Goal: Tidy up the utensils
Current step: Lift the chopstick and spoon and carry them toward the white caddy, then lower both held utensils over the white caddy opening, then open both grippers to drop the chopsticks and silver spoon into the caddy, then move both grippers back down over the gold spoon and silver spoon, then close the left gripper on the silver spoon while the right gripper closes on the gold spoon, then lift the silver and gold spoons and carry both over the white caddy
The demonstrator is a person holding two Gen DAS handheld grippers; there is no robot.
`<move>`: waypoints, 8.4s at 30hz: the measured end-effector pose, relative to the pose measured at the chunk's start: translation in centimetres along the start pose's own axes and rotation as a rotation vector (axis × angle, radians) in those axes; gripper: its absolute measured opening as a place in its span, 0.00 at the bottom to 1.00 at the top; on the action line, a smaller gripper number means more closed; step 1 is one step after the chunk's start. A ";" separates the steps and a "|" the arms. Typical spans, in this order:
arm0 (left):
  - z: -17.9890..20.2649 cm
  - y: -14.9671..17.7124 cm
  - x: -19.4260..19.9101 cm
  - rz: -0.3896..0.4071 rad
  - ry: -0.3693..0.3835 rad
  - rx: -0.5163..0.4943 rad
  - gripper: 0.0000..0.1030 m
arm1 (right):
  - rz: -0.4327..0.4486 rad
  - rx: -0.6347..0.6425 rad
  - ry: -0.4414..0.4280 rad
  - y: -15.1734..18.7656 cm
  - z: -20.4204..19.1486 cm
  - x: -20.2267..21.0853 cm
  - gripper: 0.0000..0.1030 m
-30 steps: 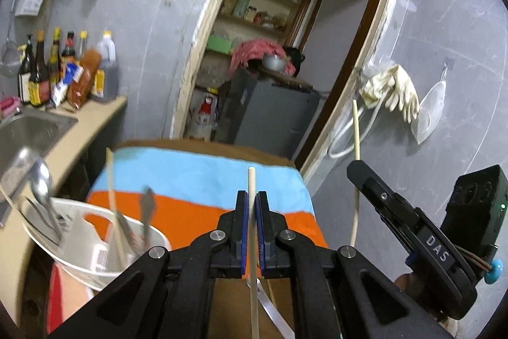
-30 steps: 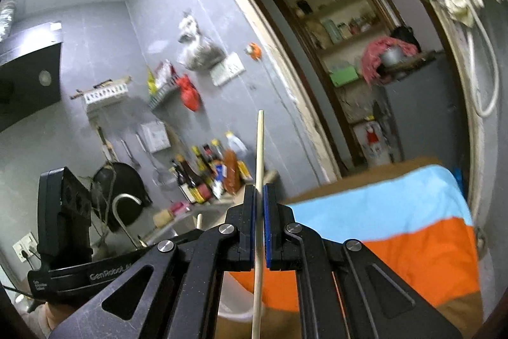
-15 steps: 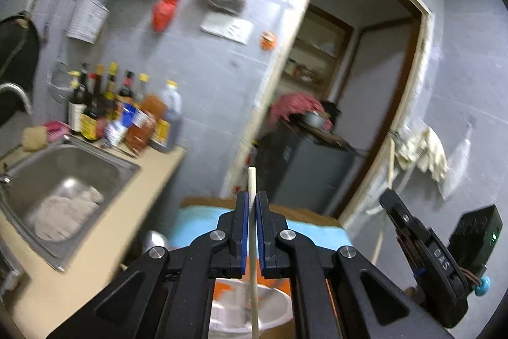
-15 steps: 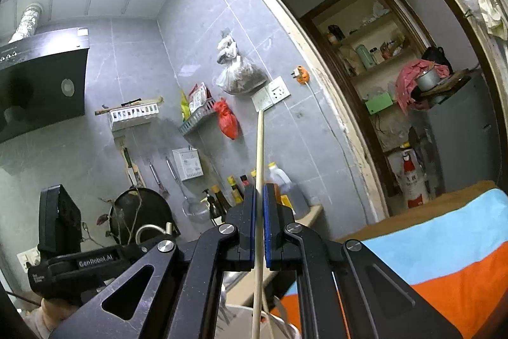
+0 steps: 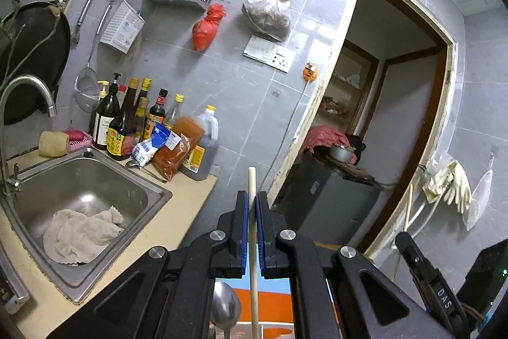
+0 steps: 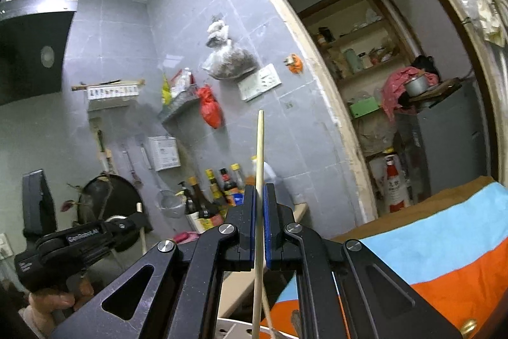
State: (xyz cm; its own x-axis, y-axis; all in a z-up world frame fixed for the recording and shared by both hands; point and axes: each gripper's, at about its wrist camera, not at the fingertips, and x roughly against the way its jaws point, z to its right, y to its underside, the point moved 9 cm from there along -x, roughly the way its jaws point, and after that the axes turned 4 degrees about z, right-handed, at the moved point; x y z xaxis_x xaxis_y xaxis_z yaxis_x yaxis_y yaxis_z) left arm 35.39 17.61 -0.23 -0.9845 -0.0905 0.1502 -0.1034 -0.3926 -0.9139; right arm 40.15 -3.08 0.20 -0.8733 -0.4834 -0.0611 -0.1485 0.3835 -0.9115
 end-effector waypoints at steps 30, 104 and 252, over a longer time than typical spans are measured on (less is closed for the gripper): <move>-0.4 5.2 -1.4 0.015 0.020 -0.050 0.05 | 0.006 0.037 0.109 5.3 1.6 0.3 0.04; 20.8 14.7 3.7 -0.101 0.144 -0.216 1.00 | -0.164 0.120 0.400 -4.8 22.7 18.3 0.98; 4.4 -2.4 7.2 0.058 -0.105 -0.241 0.02 | -0.074 0.566 0.106 -7.0 -3.5 3.0 0.02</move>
State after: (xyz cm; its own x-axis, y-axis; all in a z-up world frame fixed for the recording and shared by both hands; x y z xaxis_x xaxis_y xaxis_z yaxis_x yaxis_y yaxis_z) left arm 29.21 13.90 4.68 -0.9709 -0.2062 0.1216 -0.0900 -0.1560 -0.9836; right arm 36.92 -4.45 7.79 -0.9162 -0.3999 0.0254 0.0351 -0.1431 -0.9891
